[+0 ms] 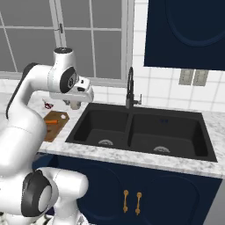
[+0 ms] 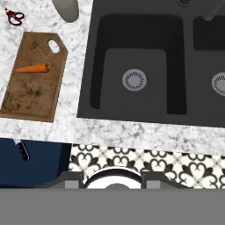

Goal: Place the appropriate cutting tool for cutting the carrot skin on the cutting board.

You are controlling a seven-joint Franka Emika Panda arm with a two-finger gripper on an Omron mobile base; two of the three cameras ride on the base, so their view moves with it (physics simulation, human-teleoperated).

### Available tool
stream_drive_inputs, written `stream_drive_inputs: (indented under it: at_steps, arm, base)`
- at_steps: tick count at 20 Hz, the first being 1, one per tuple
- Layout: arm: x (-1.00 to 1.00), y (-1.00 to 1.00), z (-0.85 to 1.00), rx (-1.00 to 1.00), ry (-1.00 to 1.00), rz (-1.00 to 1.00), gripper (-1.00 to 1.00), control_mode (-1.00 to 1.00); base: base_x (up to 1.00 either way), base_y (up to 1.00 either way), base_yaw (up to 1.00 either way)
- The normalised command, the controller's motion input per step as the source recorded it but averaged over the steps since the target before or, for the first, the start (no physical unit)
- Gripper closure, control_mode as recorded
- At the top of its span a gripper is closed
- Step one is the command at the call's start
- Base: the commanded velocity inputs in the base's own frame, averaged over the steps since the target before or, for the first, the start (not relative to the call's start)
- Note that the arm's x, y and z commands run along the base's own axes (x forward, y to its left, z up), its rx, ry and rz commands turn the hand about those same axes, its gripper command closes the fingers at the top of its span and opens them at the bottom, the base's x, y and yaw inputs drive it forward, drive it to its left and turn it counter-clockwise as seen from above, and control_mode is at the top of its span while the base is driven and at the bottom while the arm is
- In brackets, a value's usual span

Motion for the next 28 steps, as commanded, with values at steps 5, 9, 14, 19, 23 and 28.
stream_drive_inputs:
  at_steps: [5, 9, 14, 19, 23, 28]
  arm:
    - [-0.62, 0.33, -0.02, -0.04, -0.09, 0.02, -1.00, -1.00]
    - [-0.93, 1.00, -0.37, -0.18, -0.04, 0.00, -1.00, -1.00]
    - [-0.34, 1.00, -0.64, -0.10, 0.06, 0.00, -1.00, -1.00]
    - [-0.03, 1.00, -0.71, 0.00, 0.15, 0.00, -1.00, -1.00]
    - [0.00, 0.99, -0.86, -0.01, 0.07, 0.00, -1.00, -1.00]
    - [0.00, 0.76, -0.87, 0.01, 0.03, -0.01, -1.00, -1.00]
  base:
    - [0.00, 0.00, 0.00]
    - [0.00, 0.00, 0.00]
    - [0.00, 0.00, 0.00]
    - [0.00, 0.00, 0.00]
    - [0.00, 0.00, 0.00]
    - [0.00, 0.00, 0.00]
